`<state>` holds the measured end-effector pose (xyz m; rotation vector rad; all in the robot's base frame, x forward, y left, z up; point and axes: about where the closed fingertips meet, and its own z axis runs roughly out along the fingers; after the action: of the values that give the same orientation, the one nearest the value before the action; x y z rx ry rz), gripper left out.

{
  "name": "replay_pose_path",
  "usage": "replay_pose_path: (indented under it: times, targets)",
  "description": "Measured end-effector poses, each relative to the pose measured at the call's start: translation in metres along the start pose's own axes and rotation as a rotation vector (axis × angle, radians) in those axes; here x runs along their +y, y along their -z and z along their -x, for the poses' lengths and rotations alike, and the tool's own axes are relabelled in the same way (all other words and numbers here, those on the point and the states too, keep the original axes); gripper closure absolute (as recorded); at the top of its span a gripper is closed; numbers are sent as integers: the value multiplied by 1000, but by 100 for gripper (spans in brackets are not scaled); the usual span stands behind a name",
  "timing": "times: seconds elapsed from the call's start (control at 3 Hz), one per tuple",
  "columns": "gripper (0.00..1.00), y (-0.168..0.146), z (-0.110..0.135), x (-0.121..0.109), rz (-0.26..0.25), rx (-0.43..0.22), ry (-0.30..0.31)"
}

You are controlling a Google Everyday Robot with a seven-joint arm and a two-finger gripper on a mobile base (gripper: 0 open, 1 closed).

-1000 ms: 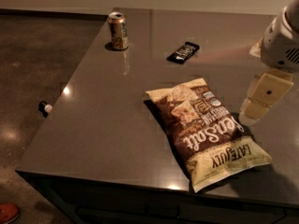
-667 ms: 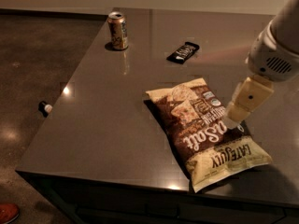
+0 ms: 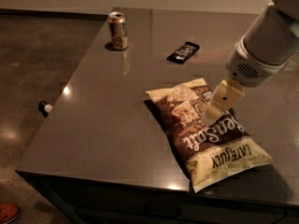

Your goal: Move brown chip bag near rxbar chocolate

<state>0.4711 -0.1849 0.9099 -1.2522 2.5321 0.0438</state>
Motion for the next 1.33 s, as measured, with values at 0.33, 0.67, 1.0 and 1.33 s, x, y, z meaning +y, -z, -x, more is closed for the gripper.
replay_pose_path:
  times: [0.33, 0.67, 1.0, 1.33]
  targets:
    - [0, -22, 8, 2, 25, 8, -28]
    - [0, -40, 12, 1, 36, 27, -45]
    - [18, -48, 11, -3, 37, 43, -65]
    - [39, -51, 11, -7, 40, 53, -76]
